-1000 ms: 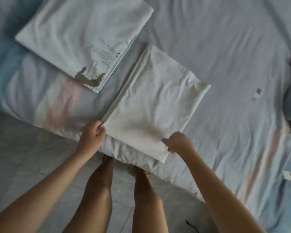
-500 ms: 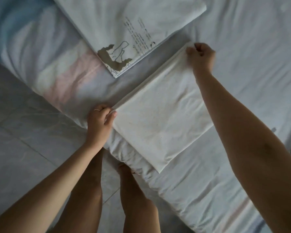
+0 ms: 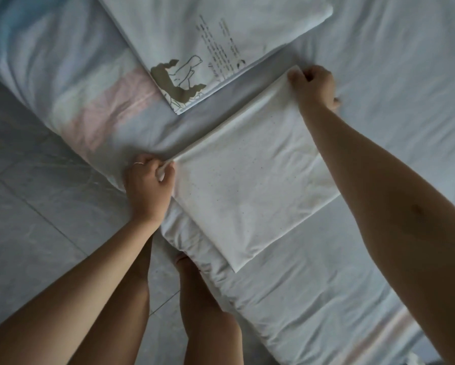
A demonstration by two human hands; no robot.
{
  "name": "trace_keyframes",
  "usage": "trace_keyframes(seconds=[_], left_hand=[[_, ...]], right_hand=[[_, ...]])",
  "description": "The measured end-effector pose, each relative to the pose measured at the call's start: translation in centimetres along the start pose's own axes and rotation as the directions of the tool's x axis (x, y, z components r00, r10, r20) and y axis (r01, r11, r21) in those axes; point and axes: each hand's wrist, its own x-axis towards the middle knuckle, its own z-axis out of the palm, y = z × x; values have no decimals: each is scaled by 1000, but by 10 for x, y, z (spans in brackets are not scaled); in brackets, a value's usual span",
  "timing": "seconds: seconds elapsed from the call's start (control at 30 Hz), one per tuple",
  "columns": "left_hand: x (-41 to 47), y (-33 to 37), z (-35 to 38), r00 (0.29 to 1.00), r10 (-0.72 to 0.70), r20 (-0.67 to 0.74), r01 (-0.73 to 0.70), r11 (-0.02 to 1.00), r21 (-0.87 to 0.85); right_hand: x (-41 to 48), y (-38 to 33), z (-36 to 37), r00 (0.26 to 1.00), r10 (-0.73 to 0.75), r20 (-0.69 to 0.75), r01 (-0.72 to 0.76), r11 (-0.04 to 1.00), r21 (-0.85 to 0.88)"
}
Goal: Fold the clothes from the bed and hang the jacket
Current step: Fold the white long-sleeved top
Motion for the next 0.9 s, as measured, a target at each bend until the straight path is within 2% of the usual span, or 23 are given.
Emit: trace_keyframes(seconds=[0.07,0.1,0.13,0.17,0.2,0.23,0.27,0.3,0.33,0.37,0.4,0.43,0.47,0.5,0.57,0.63,0.67,0.7,0.73,0.77,0.8,0.87,0.9], left_hand=[[-6,10,5,966,-252,-57,256,963,81],[-9,17,6,958,-273,-92,282,953,109],[-11,23,5,973,-190,-128,208,968,140],[-13,28,5,991,-38,-129,61,982,179],[-16,33,6,987,141,-72,-122,967,223],[-19,36,9,949,313,27,-309,916,256],[-22,38,11,886,443,136,-463,842,277],[-22,37,15,824,519,228,-566,771,291],[-21,33,18,786,546,290,-617,724,307],[-18,29,20,769,548,329,-637,699,324],[-13,25,22,765,536,358,-641,686,343],[-10,20,24,769,516,378,-636,678,368],[-6,17,26,779,492,389,-622,682,385],[-4,16,26,792,477,380,-606,689,397],[-1,19,28,822,453,347,-567,716,407],[-4,25,31,851,411,328,-519,756,399],[-4,28,31,870,377,317,-483,782,395],[-4,33,30,886,354,298,-452,800,394],[-5,36,30,901,329,284,-423,815,396],[-5,42,30,906,322,273,-412,816,406],[-7,47,30,902,331,278,-424,804,418],[-12,52,31,859,394,328,-508,743,437],[-16,52,32,816,446,367,-575,692,436]], right_hand=[[0,-7,2,999,-29,-39,23,986,-164],[-2,-7,3,992,-84,-92,60,970,-237],[-7,-4,6,964,-200,-178,138,941,-308],[-16,0,10,891,-365,-271,264,900,-347],[-28,7,15,787,-538,-302,436,831,-344],[-45,15,23,672,-697,-250,624,715,-317],[-66,26,31,545,-832,-107,792,553,-260],[-88,38,41,381,-919,96,912,357,-200],[-105,51,50,186,-940,287,977,147,-153],[-113,64,54,22,-899,436,992,-34,-119],[-108,74,55,-56,-845,532,982,-144,-125],[-95,82,54,-50,-819,572,963,-191,-190],[-76,86,51,30,-825,564,943,-164,-288],[-55,85,43,157,-832,532,915,-80,-396],[-23,74,29,440,-778,448,829,160,-536],[-12,66,21,678,-657,329,691,418,-590],[-15,61,21,763,-598,245,607,532,-590],[-21,57,21,817,-554,160,532,619,-578],[-32,54,22,834,-543,101,498,659,-563],[-45,55,24,806,-589,52,517,659,-546],[-62,58,28,740,-671,46,593,617,-518],[-105,75,39,511,-839,190,811,396,-430],[-121,92,41,411,-867,281,873,285,-396]])
